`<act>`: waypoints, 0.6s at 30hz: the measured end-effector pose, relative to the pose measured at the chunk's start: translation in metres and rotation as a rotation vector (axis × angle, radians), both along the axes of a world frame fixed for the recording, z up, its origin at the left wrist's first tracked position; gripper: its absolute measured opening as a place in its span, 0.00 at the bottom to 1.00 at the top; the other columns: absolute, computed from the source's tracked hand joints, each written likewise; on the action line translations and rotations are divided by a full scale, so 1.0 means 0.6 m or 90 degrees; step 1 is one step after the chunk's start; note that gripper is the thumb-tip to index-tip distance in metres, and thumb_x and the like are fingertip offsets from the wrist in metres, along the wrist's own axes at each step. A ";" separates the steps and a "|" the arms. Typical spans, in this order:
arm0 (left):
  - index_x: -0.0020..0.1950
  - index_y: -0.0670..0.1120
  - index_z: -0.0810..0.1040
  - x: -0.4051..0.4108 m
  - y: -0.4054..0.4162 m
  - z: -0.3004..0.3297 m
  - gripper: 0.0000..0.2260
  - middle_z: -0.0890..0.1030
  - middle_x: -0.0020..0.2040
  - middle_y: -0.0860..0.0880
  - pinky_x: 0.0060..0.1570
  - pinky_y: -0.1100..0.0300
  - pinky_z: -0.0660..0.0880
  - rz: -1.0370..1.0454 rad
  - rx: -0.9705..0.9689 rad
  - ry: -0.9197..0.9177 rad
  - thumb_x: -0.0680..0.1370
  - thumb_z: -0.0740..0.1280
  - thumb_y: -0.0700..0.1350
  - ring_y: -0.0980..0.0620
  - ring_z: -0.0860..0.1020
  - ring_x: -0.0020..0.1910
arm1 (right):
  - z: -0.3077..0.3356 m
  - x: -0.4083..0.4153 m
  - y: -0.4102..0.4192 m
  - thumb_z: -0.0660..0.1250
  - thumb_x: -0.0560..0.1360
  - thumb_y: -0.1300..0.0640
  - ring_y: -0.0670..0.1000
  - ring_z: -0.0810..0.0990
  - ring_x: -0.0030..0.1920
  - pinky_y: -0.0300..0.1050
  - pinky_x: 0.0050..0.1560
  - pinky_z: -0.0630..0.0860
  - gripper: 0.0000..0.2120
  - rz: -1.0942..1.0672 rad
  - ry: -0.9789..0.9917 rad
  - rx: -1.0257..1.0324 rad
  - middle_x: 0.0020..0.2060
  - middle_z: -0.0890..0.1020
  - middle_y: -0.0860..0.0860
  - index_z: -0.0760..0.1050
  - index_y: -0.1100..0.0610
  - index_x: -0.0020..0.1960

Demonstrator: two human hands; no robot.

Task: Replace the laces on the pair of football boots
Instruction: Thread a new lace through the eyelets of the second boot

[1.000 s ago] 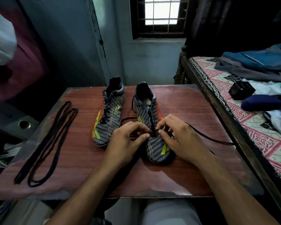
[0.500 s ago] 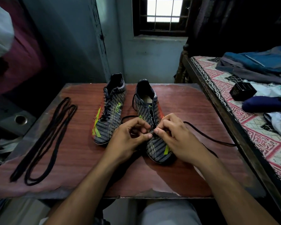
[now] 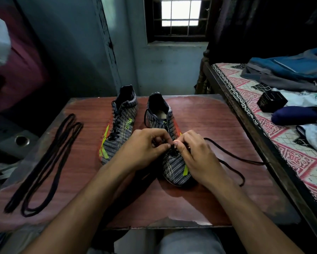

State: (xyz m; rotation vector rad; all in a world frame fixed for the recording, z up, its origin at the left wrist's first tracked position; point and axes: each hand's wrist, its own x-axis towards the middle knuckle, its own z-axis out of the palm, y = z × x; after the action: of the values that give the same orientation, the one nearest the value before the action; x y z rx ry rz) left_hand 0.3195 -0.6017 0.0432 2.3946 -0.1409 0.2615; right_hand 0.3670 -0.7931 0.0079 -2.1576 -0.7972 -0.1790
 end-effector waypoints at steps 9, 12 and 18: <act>0.53 0.58 0.76 0.000 -0.021 0.001 0.09 0.78 0.36 0.55 0.38 0.56 0.74 0.117 0.055 -0.075 0.75 0.72 0.54 0.60 0.76 0.36 | -0.003 -0.003 -0.001 0.72 0.78 0.48 0.45 0.77 0.42 0.35 0.42 0.72 0.10 -0.066 -0.018 0.096 0.40 0.78 0.45 0.74 0.52 0.45; 0.52 0.60 0.74 0.005 -0.023 0.012 0.12 0.77 0.36 0.56 0.40 0.54 0.76 0.160 0.117 -0.044 0.72 0.69 0.61 0.54 0.77 0.39 | -0.006 0.001 -0.002 0.73 0.77 0.46 0.44 0.76 0.39 0.34 0.39 0.70 0.13 -0.087 -0.035 0.096 0.38 0.75 0.44 0.73 0.51 0.39; 0.66 0.67 0.73 0.015 -0.034 0.026 0.22 0.83 0.59 0.51 0.57 0.48 0.78 0.175 0.264 0.084 0.73 0.62 0.68 0.41 0.81 0.59 | -0.010 0.007 -0.004 0.71 0.76 0.45 0.44 0.77 0.39 0.38 0.40 0.73 0.14 -0.092 -0.037 0.096 0.39 0.77 0.44 0.76 0.52 0.39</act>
State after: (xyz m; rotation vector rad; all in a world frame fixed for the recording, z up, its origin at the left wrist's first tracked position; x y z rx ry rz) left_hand 0.3285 -0.6223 0.0587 2.8359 0.2187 0.2159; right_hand 0.3710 -0.7953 0.0017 -2.0753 -0.6385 -0.3669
